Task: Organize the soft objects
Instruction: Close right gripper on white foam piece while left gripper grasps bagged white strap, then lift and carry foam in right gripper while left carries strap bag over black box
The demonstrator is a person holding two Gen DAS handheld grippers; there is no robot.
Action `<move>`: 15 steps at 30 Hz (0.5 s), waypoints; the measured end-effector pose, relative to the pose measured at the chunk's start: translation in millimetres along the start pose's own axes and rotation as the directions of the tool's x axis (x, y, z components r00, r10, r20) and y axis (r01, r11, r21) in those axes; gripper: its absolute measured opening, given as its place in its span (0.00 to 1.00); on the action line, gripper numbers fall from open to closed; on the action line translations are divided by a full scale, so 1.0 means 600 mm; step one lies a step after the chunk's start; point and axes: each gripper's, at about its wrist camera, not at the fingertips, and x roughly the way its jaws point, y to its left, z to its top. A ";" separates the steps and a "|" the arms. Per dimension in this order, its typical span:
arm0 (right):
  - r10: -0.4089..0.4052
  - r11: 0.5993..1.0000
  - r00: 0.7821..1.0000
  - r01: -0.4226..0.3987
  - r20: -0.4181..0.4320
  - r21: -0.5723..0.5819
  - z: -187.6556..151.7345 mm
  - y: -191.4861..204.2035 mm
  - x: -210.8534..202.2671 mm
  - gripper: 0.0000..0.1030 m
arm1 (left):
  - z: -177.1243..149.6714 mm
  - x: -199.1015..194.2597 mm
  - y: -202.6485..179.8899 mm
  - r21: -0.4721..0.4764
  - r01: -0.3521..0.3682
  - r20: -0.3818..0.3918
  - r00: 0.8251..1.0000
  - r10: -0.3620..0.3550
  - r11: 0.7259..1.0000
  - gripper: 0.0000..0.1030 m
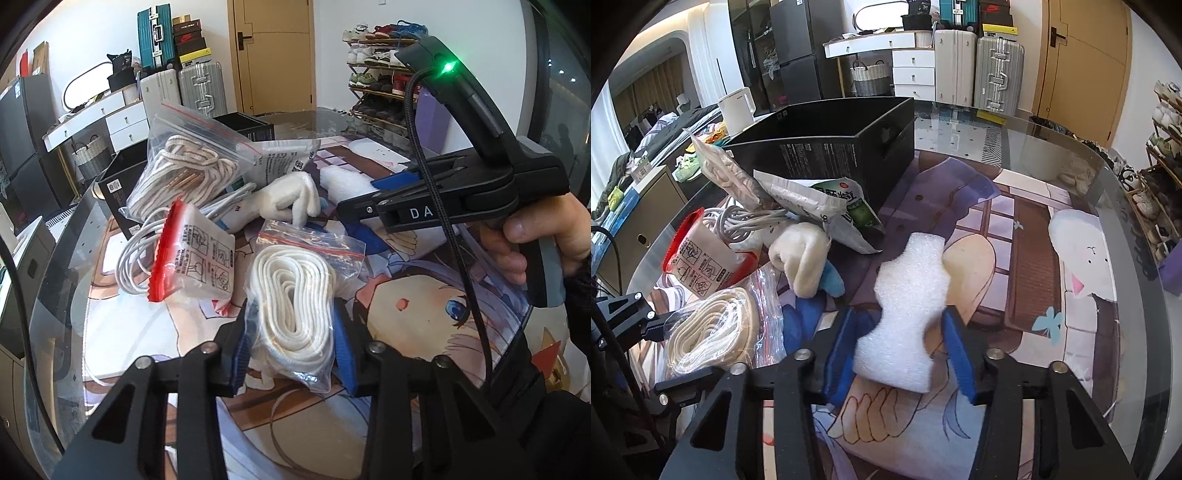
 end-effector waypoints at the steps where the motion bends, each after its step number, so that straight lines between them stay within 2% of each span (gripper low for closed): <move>1: 0.005 1.000 1.000 -0.005 0.002 0.004 -0.003 0.000 -0.003 0.40 | 0.000 -0.002 0.001 -0.002 0.004 0.003 1.000 -0.004 1.000 0.36; 3: 0.005 1.000 1.000 -0.005 0.006 0.008 -0.006 -0.001 -0.006 0.34 | 0.001 -0.006 0.004 -0.006 0.006 0.011 1.000 -0.006 1.000 0.36; 15: -0.006 1.000 0.997 0.003 0.080 0.027 -0.033 0.006 -0.059 0.33 | 0.013 -0.045 0.031 -0.044 0.016 0.071 0.997 -0.013 0.999 0.36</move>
